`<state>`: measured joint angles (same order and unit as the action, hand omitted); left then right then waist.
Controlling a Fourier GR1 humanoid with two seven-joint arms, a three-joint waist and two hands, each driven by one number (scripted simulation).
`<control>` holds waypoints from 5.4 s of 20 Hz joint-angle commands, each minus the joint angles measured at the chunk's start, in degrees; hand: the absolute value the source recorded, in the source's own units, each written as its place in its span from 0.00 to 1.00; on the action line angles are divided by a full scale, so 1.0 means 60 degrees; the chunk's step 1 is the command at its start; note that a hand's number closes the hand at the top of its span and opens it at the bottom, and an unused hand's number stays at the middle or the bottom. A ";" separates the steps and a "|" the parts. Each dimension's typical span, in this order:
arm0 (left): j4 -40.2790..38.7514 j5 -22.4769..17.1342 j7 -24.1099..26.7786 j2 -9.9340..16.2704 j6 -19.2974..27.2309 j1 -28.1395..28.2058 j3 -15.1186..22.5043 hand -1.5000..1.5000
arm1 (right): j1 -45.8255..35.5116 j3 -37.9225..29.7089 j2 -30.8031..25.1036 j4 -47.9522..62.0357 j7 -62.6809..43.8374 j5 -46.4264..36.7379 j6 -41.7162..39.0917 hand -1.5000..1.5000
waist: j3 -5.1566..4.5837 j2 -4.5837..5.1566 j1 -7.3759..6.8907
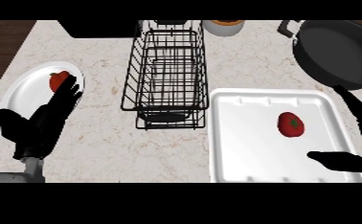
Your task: Pick the tomato from the tray and place it in the tiered basket
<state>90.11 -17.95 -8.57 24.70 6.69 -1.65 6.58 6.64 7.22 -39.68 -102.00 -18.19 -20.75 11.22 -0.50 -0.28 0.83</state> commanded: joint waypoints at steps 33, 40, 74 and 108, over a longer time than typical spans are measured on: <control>-0.0317 0.1285 -0.0435 -0.1293 -0.1152 -0.0439 -0.1121 0.50 | -0.2084 0.0324 0.2530 0.2746 -0.2935 -0.4014 -0.2189 0.00 | 0.0085 0.0050 -0.0145; -0.1025 0.1743 -0.0019 -0.1814 -0.1023 -0.0948 -0.1060 0.50 | -0.1692 0.0311 0.2846 0.2905 -0.2773 -0.3578 -0.3263 1.00 | 0.0084 0.0061 -0.0109; 0.0351 0.1610 -0.0437 -0.1888 -0.1558 0.0293 -0.1463 0.50 | -0.4668 -0.2554 0.1121 0.3424 0.6454 0.0139 -0.2994 1.00 | 0.0084 0.0009 -0.0136; 0.0112 0.2407 -0.0667 -0.2640 -0.1484 -0.0263 -0.1374 0.50 | -0.9148 0.0998 0.6155 0.2694 -0.1391 -0.2401 -0.3976 1.00 | 0.0083 0.0049 -0.0202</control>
<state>89.72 -5.75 -12.18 11.78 -4.38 -3.79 -4.02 -47.52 14.20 -4.05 -90.08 -28.70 -33.79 -13.33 -0.03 -0.01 -0.40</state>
